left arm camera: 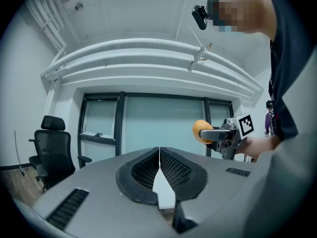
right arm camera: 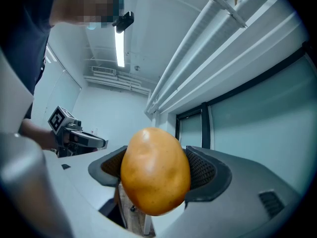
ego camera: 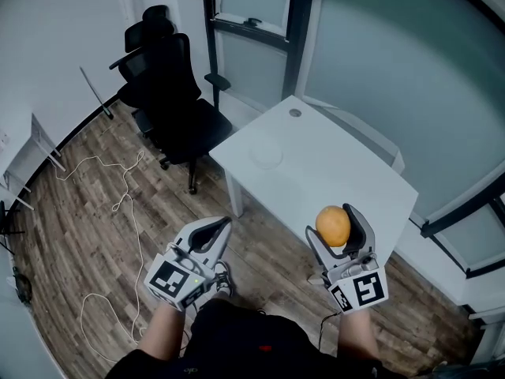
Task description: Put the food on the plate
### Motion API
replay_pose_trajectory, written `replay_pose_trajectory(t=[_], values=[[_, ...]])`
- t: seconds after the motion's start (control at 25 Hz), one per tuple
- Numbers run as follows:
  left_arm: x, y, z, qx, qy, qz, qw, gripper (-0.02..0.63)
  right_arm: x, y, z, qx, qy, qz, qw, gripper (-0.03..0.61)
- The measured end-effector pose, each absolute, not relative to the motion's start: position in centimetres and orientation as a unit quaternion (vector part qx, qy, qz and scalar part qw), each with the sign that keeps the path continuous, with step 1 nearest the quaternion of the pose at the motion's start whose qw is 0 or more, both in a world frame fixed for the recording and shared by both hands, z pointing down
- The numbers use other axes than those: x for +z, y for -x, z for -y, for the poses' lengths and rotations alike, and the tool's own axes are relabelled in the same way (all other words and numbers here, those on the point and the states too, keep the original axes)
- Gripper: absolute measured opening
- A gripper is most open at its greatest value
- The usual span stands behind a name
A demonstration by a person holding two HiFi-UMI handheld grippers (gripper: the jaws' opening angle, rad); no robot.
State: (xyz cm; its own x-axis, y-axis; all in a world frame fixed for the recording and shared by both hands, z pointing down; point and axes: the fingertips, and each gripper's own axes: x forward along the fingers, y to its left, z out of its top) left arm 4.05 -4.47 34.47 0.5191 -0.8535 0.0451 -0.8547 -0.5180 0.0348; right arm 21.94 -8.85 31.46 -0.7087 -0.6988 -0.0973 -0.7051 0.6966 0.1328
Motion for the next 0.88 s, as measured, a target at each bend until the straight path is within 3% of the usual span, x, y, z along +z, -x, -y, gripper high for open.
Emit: replay_pose_trajectory(t=[0.88], values=[[36.9, 14.6, 25.7, 0.007, -0.893, 0.447, 0.048, 0.025, 33.0, -2.9, 27.3, 0.072, 0.436, -0.896, -0.036, 0.377]])
